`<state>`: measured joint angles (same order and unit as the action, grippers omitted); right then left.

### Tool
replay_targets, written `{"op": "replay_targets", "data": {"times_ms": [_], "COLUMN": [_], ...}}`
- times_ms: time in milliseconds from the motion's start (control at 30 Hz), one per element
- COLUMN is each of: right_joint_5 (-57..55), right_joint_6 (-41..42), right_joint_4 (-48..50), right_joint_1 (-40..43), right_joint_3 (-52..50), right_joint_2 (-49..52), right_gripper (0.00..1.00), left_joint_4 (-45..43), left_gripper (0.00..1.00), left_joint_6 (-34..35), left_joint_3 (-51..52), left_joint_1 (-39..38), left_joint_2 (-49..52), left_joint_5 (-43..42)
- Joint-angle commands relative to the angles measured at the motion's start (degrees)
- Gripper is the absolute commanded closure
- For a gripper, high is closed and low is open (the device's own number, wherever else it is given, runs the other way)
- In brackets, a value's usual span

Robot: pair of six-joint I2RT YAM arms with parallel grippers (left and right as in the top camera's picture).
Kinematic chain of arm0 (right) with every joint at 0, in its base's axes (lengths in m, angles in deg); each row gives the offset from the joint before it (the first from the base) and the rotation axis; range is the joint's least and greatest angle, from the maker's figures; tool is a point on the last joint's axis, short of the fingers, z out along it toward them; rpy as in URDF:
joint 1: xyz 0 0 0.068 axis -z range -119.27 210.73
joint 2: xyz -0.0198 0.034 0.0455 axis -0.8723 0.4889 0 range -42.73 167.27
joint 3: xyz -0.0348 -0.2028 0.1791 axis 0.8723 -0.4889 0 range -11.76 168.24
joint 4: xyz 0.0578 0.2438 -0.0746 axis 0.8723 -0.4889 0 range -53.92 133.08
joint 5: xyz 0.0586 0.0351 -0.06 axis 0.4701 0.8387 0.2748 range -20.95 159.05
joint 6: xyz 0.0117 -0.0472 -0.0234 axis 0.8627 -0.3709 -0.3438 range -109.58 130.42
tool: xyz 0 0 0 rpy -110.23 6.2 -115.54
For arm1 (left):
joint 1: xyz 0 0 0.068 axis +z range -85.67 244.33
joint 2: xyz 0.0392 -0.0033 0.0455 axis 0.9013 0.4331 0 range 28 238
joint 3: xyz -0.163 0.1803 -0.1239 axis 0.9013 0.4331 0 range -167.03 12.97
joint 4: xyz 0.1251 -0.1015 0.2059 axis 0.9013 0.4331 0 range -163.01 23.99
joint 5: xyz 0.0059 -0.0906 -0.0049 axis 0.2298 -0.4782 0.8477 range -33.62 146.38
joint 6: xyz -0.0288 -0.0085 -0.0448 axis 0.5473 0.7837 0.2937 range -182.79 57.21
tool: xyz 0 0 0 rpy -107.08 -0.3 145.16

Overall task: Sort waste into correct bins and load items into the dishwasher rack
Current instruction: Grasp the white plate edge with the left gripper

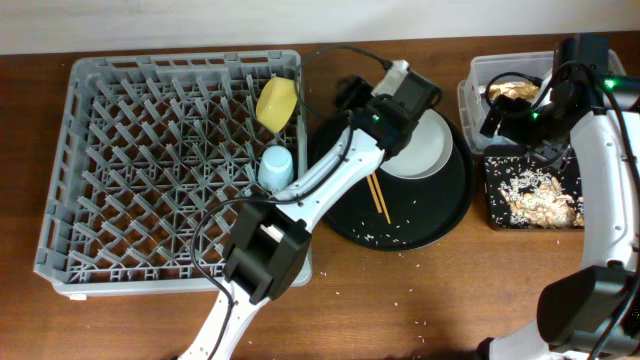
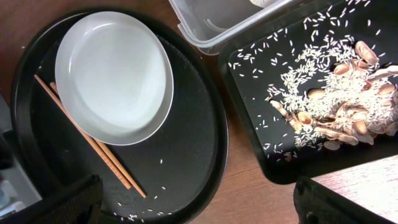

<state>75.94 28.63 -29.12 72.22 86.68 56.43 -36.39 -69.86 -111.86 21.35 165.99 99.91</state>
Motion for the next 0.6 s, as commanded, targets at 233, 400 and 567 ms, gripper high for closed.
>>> {"op": "replay_targets", "data": {"times_ms": [233,400,567], "right_joint_5": [-0.28,-0.28,-0.28], "right_joint_6": [0.28,0.28,0.28], "right_joint_4": [-0.02,-0.02,0.00], "right_joint_1": [0.17,0.17,0.17], "right_joint_3": [-0.04,-0.04,-0.04], "right_joint_2": [-1.33,-1.33,-1.33], "right_gripper": [0.01,0.02,0.02], "left_joint_4": [-1.42,-1.20,-2.32], "left_gripper": [0.38,0.63,0.57], "left_joint_6": [26.97,27.45,26.67], "left_joint_3": [-0.87,-0.79,-3.85], "left_joint_1": [6.73,6.51,6.80], "left_joint_2": [6.08,10.19,9.84], "left_joint_5": [-46.80,-47.21,-53.66]}}
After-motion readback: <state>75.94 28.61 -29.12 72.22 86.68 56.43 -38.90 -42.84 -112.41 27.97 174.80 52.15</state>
